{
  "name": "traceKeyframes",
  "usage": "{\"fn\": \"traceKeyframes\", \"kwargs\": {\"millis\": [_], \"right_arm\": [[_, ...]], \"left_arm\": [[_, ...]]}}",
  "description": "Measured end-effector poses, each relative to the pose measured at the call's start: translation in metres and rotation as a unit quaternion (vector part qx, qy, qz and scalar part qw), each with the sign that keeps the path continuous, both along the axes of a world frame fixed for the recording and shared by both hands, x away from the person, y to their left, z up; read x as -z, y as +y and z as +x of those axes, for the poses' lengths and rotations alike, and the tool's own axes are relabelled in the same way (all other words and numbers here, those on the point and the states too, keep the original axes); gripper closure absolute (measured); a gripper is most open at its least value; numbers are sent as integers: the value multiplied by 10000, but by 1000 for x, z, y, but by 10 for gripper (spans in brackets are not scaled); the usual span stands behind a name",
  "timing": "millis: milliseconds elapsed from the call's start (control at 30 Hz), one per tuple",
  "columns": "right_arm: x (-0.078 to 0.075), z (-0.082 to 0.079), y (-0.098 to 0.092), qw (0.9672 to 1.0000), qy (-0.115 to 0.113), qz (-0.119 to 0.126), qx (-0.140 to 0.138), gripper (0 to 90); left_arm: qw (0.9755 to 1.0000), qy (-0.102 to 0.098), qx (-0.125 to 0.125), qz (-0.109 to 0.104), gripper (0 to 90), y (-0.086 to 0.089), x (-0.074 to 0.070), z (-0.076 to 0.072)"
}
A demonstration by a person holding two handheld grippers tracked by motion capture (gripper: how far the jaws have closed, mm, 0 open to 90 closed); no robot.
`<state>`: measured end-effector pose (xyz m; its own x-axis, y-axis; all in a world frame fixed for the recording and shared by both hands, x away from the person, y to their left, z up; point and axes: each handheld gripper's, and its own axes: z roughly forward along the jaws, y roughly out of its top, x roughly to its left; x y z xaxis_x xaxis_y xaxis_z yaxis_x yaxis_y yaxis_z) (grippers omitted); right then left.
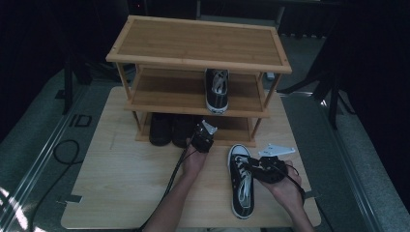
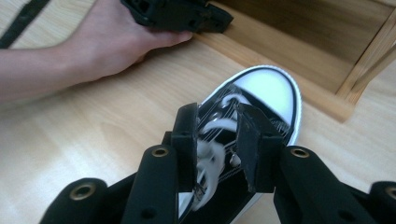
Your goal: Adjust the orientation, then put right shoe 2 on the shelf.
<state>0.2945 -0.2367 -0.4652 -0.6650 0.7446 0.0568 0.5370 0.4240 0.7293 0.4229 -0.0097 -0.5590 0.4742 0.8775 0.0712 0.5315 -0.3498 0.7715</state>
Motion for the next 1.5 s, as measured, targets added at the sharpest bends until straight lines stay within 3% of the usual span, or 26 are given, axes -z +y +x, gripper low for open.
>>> {"fn": "traceKeyframes", "kwargs": {"millis": [333, 700, 933, 1133, 1367, 1500], "right_arm": [[-8, -28, -9, 9999, 84, 136, 36, 669], [-2, -48, -16, 9987, 411, 264, 157, 660], [2, -58, -18, 9975, 672, 110, 194, 684], [6, -57, -13, 9963, 806, 69, 294, 686], [13, -39, -1, 9928, 1047, -148, 563, 734], [15, -32, 4, 9909, 1076, -304, 745, 763]], "left_arm": [[10000, -5, 5, 8, 900, 0, 0, 0], [10000, -9, 0, 17, 900, 0, 0, 0], [10000, -11, -9, 25, 900, -1, 0, 0], [10000, -15, -16, 31, 900, -1, 0, 0], [10000, -8, -21, 18, 900, -1, 0, 0], [10000, -9, -17, 12, 900, -1, 0, 0]]}}
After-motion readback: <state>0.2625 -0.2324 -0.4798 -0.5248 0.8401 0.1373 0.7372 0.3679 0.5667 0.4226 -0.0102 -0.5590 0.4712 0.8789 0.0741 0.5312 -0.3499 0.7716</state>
